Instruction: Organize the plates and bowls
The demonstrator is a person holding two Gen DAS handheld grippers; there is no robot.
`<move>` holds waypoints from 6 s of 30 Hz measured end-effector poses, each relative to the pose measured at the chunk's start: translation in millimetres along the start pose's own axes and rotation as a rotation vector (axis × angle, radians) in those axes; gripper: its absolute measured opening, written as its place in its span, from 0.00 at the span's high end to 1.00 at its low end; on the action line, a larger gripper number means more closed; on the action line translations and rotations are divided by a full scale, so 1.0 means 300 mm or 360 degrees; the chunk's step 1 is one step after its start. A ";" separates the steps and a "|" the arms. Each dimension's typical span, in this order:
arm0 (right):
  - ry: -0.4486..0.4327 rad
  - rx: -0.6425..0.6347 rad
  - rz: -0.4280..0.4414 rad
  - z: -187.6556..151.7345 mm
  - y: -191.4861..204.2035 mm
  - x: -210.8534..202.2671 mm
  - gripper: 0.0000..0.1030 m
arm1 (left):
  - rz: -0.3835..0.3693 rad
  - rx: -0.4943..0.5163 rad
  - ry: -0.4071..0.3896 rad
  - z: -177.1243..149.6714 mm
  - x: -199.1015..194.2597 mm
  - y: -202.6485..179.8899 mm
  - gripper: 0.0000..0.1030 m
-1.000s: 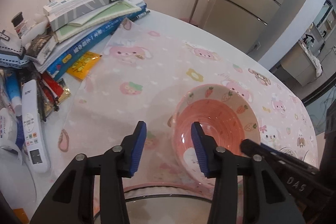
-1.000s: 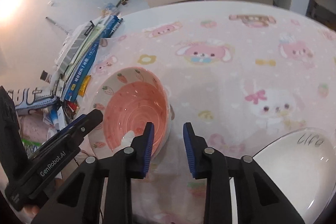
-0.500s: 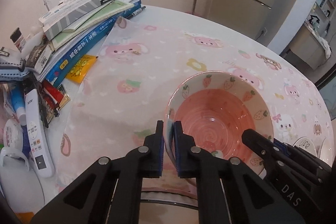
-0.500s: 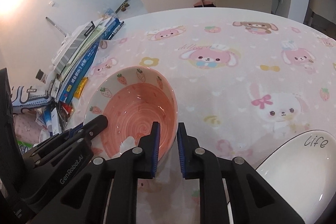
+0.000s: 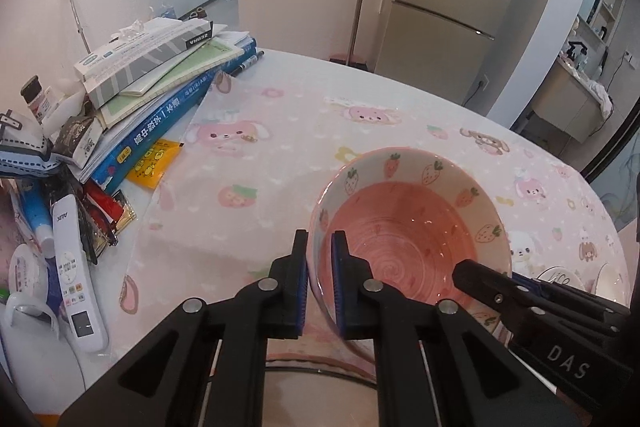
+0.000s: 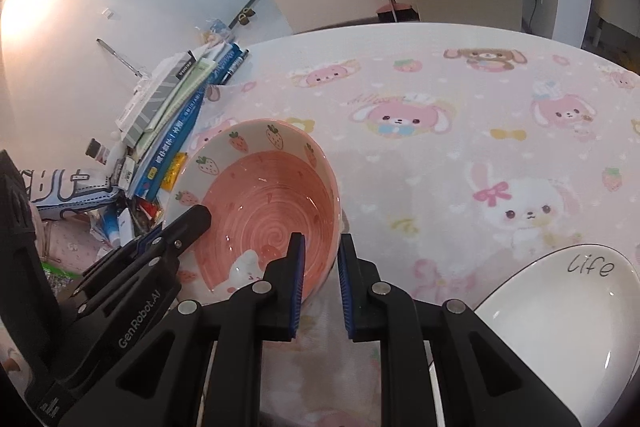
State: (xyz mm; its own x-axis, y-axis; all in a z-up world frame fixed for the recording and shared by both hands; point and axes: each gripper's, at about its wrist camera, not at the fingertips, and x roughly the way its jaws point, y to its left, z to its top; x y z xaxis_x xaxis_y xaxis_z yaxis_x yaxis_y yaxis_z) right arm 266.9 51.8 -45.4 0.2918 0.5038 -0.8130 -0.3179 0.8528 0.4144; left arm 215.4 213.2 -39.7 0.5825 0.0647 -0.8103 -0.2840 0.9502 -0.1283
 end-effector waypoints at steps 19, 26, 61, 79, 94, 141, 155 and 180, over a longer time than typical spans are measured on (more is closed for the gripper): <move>-0.0167 -0.0359 0.0272 -0.175 0.292 -0.360 0.82 | -0.0006 -0.0102 -0.0652 -0.123 -0.596 0.090 0.93; -0.0162 -0.0422 0.0164 -0.227 0.335 -0.358 0.82 | -0.0049 -0.0093 -0.0579 -0.191 -0.562 0.168 0.93; -0.0022 -0.0663 -0.0188 -0.303 0.368 -0.126 0.81 | 0.0026 -0.0209 -0.0311 -0.343 -0.305 0.231 0.93; 0.0057 -0.0715 -0.0195 -0.287 0.352 -0.102 0.74 | 0.0072 -0.0149 -0.0276 -0.359 -0.273 0.199 0.92; 0.0090 -0.0590 -0.0080 -0.240 0.305 -0.115 0.74 | -0.0036 -0.0219 -0.0416 -0.354 -0.299 0.242 0.26; -0.0718 0.0224 -0.0503 -0.537 -0.917 -1.300 0.74 | -0.0822 0.0747 -0.0789 -0.304 -0.880 -0.963 0.08; -0.0509 0.0190 -0.0624 -0.434 -1.162 -1.065 0.74 | -0.0700 0.0751 0.0093 -0.178 -0.326 -1.213 0.23; 0.0051 0.0311 -0.0125 -0.377 -1.342 -0.740 0.74 | -0.0827 0.0758 0.0661 -0.263 0.137 -1.190 0.68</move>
State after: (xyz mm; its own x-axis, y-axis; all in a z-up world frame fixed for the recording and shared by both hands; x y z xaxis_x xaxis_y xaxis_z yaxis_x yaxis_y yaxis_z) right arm 228.1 -419.0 -78.1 0.2787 0.4330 -0.8572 -0.1133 0.9012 0.4183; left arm 280.6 -147.5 -72.2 0.1945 -0.4490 -0.8721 0.3533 0.8615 -0.3647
